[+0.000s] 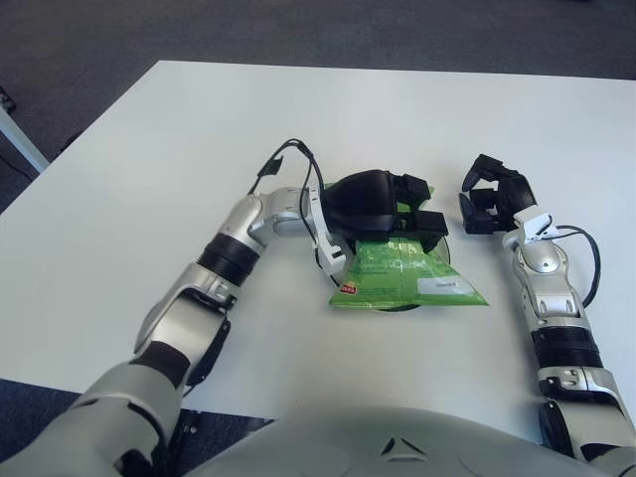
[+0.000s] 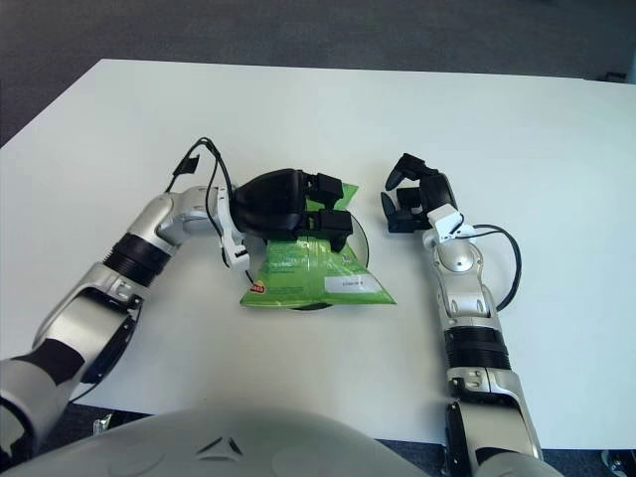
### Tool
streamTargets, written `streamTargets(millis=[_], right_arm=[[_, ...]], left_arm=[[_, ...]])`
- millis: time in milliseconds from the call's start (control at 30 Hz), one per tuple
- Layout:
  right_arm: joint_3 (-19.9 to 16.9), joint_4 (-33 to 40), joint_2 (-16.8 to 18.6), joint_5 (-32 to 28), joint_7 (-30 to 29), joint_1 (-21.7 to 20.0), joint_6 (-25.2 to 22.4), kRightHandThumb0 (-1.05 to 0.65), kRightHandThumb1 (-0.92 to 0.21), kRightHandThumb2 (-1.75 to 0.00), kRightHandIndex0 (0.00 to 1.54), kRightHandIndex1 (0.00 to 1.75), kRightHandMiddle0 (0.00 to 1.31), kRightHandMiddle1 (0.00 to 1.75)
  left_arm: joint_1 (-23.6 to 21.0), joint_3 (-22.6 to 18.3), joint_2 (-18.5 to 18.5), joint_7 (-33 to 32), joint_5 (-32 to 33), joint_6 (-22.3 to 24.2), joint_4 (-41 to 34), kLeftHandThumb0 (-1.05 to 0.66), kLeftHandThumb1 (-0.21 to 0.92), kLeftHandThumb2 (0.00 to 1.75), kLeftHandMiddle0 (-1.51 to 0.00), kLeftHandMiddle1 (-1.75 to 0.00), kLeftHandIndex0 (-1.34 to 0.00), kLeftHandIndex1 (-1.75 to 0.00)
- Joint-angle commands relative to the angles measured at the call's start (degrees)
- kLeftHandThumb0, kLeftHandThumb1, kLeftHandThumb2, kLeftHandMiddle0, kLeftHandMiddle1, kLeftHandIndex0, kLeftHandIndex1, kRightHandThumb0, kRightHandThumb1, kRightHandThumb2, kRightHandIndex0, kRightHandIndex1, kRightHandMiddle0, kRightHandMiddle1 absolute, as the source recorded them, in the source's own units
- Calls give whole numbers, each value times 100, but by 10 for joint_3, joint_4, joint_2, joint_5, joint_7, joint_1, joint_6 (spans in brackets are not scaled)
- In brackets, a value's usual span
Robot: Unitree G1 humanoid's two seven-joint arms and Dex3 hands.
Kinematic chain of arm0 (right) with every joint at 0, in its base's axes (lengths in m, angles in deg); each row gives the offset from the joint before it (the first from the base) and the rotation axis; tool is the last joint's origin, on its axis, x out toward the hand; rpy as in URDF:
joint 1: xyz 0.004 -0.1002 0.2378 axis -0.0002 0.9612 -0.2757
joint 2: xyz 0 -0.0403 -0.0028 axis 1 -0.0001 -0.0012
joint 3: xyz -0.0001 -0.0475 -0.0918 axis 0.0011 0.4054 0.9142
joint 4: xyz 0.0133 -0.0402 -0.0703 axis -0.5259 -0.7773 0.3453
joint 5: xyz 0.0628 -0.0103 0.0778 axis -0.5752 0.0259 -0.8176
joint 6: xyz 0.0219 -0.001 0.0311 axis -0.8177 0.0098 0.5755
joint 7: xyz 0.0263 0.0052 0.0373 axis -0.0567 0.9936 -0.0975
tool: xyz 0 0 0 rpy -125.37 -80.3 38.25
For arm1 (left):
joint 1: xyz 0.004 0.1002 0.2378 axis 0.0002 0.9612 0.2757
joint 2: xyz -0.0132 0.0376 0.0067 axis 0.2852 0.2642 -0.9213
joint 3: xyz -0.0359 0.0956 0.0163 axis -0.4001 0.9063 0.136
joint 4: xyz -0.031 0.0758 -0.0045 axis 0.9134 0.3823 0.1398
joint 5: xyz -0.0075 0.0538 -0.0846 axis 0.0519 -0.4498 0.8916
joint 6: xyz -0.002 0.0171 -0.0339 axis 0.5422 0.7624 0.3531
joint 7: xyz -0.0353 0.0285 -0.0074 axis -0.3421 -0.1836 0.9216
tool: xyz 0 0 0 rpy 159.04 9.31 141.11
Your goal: Put the snack into the plate.
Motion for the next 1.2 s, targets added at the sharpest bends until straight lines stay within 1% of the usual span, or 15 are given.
streamTargets(millis=[0, 100, 133, 167, 233, 367, 433, 467, 500, 600, 633, 733, 900, 1067, 1167], right_arm=[[4, -20, 4, 0, 8, 18, -7, -51, -26, -139, 136, 175, 66, 175], [3, -17, 5, 0, 7, 18, -4, -50, -27, -138, 136, 175, 66, 175], [3, -16, 5, 1, 6, 19, -4, -50, -27, -138, 136, 175, 66, 175], [3, -16, 5, 2, 6, 19, -3, -50, -27, -138, 136, 175, 66, 175], [3, -15, 5, 3, 5, 19, -3, -50, -27, -138, 136, 175, 66, 175], [5, -14, 3, 7, 4, 20, -5, -50, -27, -137, 136, 175, 65, 175], [5, -13, 4, 8, 3, 20, -5, -50, -27, -137, 136, 175, 65, 175], [5, -13, 4, 8, 2, 20, -5, -50, -27, -137, 135, 175, 65, 175], [5, -12, 4, 9, 1, 21, -5, -50, -27, -137, 135, 175, 65, 175], [6, -12, 4, 12, -2, 21, -4, -50, -27, -137, 135, 175, 65, 175], [6, -11, 4, 14, -4, 20, -4, -50, -27, -137, 135, 175, 65, 175], [9, -11, 2, 30, -16, 18, -5, -51, -26, -139, 136, 175, 66, 175], [10, -12, -7, 41, -16, 17, -8, -51, -25, -140, 135, 175, 67, 175], [6, -31, -10, 27, -4, 10, 9, -51, -25, -140, 134, 175, 67, 175], [3, -48, -8, 8, 10, 2, 20, -52, -24, -141, 132, 175, 68, 175]], left_arm=[[-16, 14, 13, -8, -20, 2, 6, -41, 57, 99, -102, -175, -41, -175], [-14, 17, 18, -27, -31, 3, 10, -39, 63, 92, -93, -175, -37, -175], [-13, 19, 19, -34, -35, 3, 12, -25, 60, 97, -72, -175, -36, -175], [-14, 21, 21, -36, -34, 2, 15, -17, 58, 100, -58, -175, -35, -175], [-19, 28, 24, -33, -28, -1, 21, -9, 58, 101, -45, -175, -32, -175], [-36, 43, 31, -25, -22, -8, 36, -2, 82, 70, -19, -175, -15, -175], [-54, 49, 36, -24, -26, -14, 45, -21, 70, 82, -10, -149, -8, -143], [-62, 52, 38, -24, -28, -18, 49, -30, 65, 88, -6, -125, -5, -126], [-71, 55, 41, -24, -31, -23, 53, -36, 62, 90, -4, -108, -3, -115], [-92, 61, 50, -28, -36, -37, 61, -47, 62, 90, -1, -77, -1, -93], [-99, 62, 54, -27, -37, -42, 63, -49, 62, 89, -1, -73, -1, -89], [-130, 67, 78, 1, -6, -63, 77, -60, 69, 79, 0, -50, 0, -62], [-157, 68, 87, 16, 18, -79, 99, -76, 81, 61, 0, -17, 0, -19], [-168, 83, 83, 40, 59, -86, 125, -85, 82, 54, 0, -3, 0, -3], [-180, 104, 81, 79, 117, -83, 150, -88, 80, 51, 0, -1, 0, -1]])
